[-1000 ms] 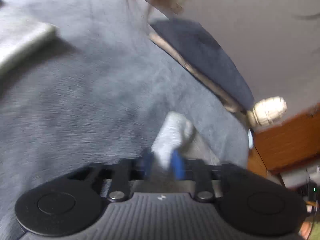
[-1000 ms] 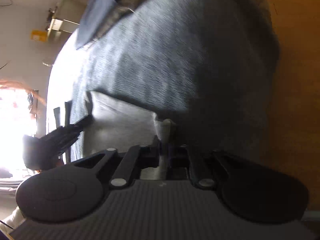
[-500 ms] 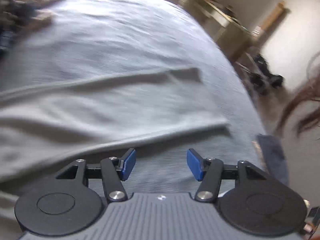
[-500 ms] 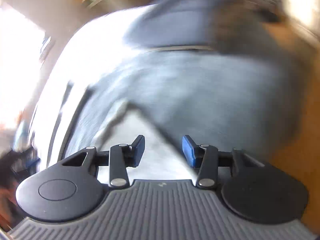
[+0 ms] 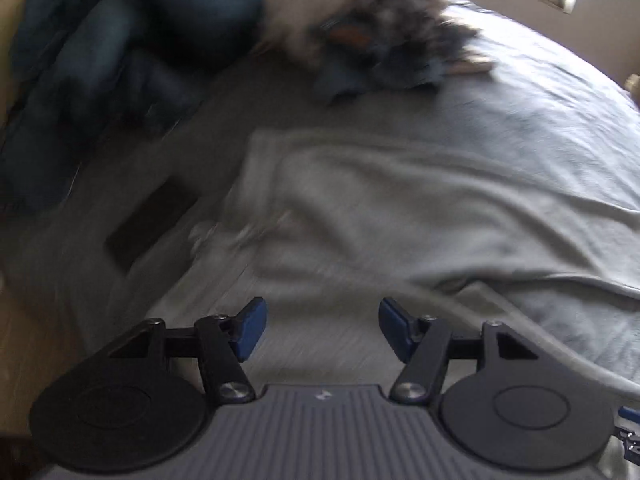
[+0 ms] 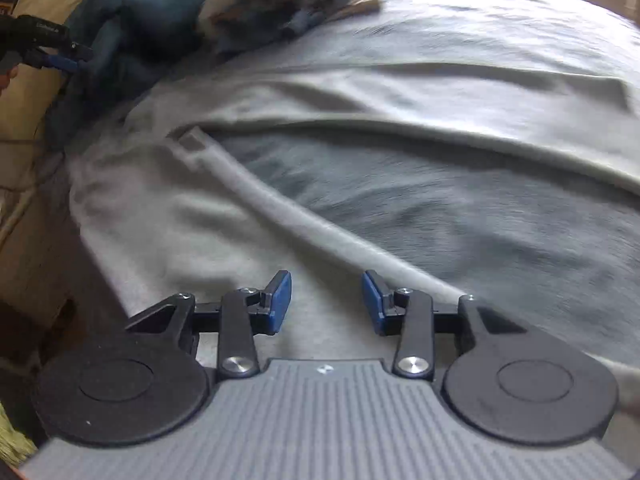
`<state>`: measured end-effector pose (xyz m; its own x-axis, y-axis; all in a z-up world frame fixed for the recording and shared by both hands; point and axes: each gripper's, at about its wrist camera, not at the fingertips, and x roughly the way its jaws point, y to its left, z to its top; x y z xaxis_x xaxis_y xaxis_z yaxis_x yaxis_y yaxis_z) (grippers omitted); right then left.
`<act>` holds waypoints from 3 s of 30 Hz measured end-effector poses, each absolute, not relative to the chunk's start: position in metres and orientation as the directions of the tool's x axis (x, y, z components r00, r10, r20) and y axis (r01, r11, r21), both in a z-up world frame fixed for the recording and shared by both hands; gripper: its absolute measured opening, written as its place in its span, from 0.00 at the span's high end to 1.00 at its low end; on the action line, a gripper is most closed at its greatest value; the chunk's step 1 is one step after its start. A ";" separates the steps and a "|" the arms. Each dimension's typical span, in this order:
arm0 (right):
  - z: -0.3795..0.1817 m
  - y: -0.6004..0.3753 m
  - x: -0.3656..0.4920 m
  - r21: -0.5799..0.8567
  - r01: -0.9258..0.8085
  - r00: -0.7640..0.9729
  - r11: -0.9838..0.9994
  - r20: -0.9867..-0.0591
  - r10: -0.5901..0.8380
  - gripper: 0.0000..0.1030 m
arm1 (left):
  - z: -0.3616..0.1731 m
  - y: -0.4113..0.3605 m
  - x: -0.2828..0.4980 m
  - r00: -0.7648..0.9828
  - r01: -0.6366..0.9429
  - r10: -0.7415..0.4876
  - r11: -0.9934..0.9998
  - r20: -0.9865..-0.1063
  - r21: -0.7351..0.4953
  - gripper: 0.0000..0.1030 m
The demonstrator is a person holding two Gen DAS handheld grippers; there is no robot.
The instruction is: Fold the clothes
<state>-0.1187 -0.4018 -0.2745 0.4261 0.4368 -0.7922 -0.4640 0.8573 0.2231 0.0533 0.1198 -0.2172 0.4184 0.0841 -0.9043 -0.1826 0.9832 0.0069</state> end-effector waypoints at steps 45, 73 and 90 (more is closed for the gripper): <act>-0.290 -0.343 -0.194 0.169 0.038 0.210 0.985 -0.965 0.157 0.70 | -0.343 0.233 -0.027 0.290 -0.577 -0.150 0.761 -0.945 -0.298 0.58; -0.310 -0.576 -0.415 0.594 0.773 0.608 -0.223 -0.794 -0.005 0.55 | -0.337 0.223 -0.094 0.312 -0.663 -0.075 0.697 -0.947 -0.273 0.55; -0.324 -0.570 -0.393 0.639 0.762 0.636 -0.107 -0.769 -0.069 0.93 | -0.316 0.213 -0.154 0.391 -0.631 -0.035 0.717 -0.920 -0.295 0.91</act>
<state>-0.3927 -0.5696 -0.3242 0.6357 -0.0690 -0.7689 0.7615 -0.1072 0.6392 -0.1543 0.2129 -0.3162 0.3910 -0.0345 -0.9197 -0.6313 0.7171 -0.2954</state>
